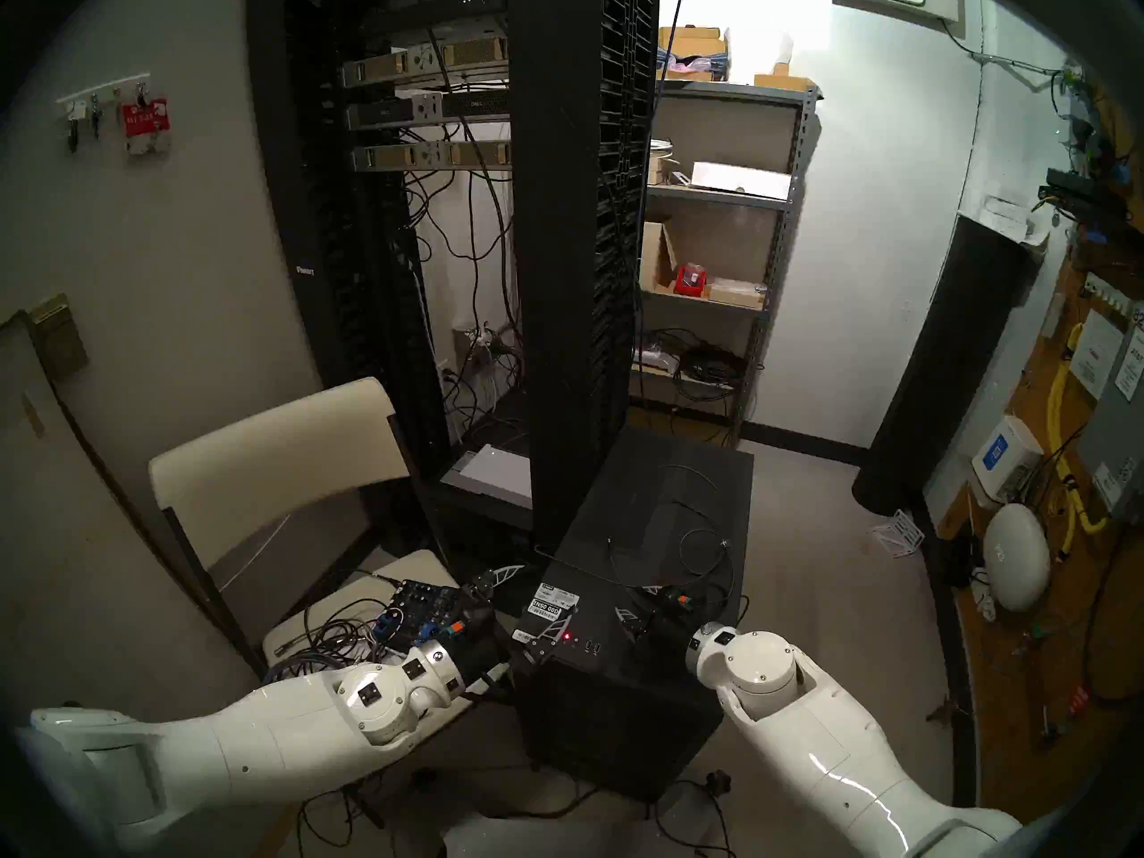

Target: Insert the cable into the workstation's USB slot

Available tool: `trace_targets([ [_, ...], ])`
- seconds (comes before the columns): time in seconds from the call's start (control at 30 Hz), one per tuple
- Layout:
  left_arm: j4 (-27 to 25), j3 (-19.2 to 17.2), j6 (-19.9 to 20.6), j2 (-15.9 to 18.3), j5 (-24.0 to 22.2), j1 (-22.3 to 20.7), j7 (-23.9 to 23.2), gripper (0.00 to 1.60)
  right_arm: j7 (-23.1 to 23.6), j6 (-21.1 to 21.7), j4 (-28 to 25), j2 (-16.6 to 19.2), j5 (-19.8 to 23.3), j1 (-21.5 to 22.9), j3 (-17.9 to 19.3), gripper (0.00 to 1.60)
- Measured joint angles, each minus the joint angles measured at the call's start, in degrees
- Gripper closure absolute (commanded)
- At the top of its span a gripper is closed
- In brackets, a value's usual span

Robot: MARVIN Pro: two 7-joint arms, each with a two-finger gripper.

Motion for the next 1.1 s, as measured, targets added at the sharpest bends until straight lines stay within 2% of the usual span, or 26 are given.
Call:
trace_targets([
  [0.1, 0.00, 0.00, -0.01, 0.00, -0.02, 0.00, 0.16, 0.00, 0.56, 0.74, 0.91, -0.14, -0.03, 0.94, -0.32, 0.58],
  [0.2, 0.00, 0.00, -0.01, 0.00, -0.02, 0.00, 0.28, 0.00, 0.98, 1.46, 2.12, -0.27, -0.08, 1.74, -0.56, 0.76],
  [0.3, 0.01, 0.03, -0.02, 0.00, -0.03, 0.00, 0.37, 0.00, 1.34, 2.12, 3.22, -0.36, -0.34, 2.49, -0.87, 0.86],
  [0.33, 0.01, 0.03, -0.02, 0.00, -0.03, 0.00, 0.40, 0.00, 1.40, 2.24, 3.37, -0.40, -0.52, 2.73, -0.98, 0.98],
  [0.37, 0.01, 0.04, -0.02, 0.00, -0.04, 0.00, 0.43, 0.00, 1.42, 2.36, 3.51, -0.45, -0.81, 3.01, -1.12, 1.03],
  [0.4, 0.01, 0.04, -0.03, 0.00, -0.04, 0.00, 0.46, 0.00, 1.42, 2.54, 3.67, -0.52, -1.23, 3.38, -1.31, 1.03],
  [0.43, 0.01, 0.05, -0.03, 0.00, -0.04, 0.00, 0.48, 0.00, 1.41, 2.59, 3.72, -0.54, -1.38, 3.50, -1.38, 1.19],
  [0.5, 0.01, 0.05, -0.03, 0.00, -0.04, 0.00, 0.51, 0.00, 1.26, 2.76, 3.82, -0.60, -1.79, 3.78, -1.52, 1.24],
  [0.53, 0.01, 0.06, -0.03, 0.00, -0.04, -0.01, 0.52, 0.00, 1.16, 2.82, 3.83, -0.61, -1.96, 3.87, -1.56, 1.42],
  [0.6, 0.01, 0.07, -0.04, 0.00, -0.04, -0.01, 0.56, 0.00, 0.80, 3.04, 3.58, -0.61, -2.41, 3.94, -1.58, 1.60],
  [0.9, 0.01, 0.12, -0.06, 0.00, 0.05, -0.01, 0.64, 0.00, -0.95, 2.57, -1.61, 0.68, -4.02, 1.46, -1.49, 1.60],
  [1.1, 0.02, 0.14, -0.06, 0.00, 0.09, -0.01, 0.68, 0.00, -2.93, -0.34, -6.24, 2.17, -5.43, -2.70, -1.69, 1.60],
])
